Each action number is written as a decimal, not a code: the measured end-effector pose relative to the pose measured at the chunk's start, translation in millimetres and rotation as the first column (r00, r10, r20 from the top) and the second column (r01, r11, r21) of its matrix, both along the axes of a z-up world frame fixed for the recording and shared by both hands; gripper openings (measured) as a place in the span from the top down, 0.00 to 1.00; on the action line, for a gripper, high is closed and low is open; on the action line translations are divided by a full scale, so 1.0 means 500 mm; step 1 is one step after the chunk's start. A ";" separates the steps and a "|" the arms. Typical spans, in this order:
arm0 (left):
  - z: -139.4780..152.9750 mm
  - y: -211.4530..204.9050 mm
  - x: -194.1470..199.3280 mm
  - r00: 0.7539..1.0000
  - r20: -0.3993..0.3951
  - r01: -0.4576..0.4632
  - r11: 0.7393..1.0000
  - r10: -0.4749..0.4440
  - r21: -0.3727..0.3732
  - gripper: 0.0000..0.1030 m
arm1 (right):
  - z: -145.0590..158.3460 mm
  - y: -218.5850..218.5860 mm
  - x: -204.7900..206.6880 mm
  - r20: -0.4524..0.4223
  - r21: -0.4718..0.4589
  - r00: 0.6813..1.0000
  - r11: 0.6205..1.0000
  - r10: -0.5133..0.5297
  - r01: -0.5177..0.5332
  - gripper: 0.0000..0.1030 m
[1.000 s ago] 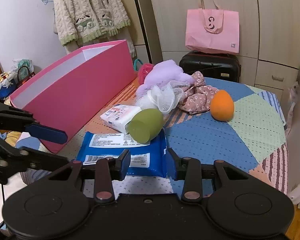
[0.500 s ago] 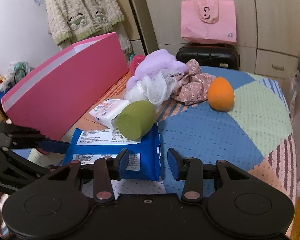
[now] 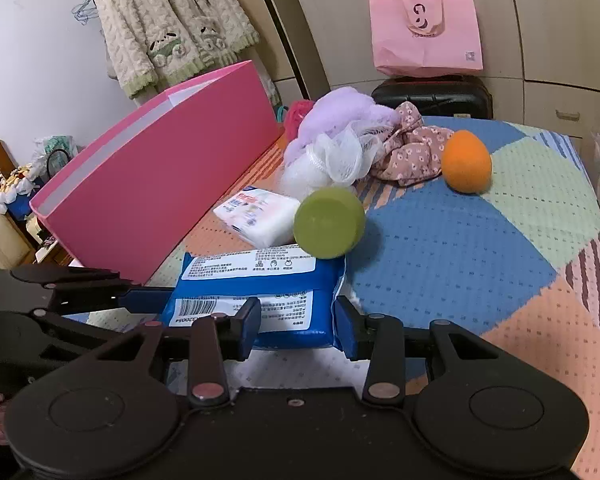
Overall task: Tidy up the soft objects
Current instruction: 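Move the left gripper to the blue wet-wipe pack and close on it, then lift the blue wet-wipe pack with the left gripper and lower it into the box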
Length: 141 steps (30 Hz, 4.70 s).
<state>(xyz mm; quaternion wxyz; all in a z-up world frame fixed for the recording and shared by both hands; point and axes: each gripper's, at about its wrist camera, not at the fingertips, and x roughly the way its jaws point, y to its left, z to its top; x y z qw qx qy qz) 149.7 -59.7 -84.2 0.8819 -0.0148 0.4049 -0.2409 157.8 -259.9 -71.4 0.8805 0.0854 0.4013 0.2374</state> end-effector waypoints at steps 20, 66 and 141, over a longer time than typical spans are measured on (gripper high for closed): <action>0.010 0.015 -0.015 0.994 -0.099 0.036 0.995 -0.045 -0.093 0.53 | 0.040 0.025 -0.009 -0.060 -0.091 0.998 0.996 -0.014 0.009 0.44; 0.043 0.017 -0.074 0.996 -0.073 0.053 0.999 -0.053 -0.010 0.55 | 0.035 0.081 -0.152 0.066 -0.186 0.995 0.981 0.070 -0.057 0.36; 0.146 0.395 0.180 0.987 -0.002 -0.160 0.987 0.160 -0.001 0.42 | 0.157 0.488 0.150 0.103 -0.353 0.960 0.912 0.259 -0.209 0.35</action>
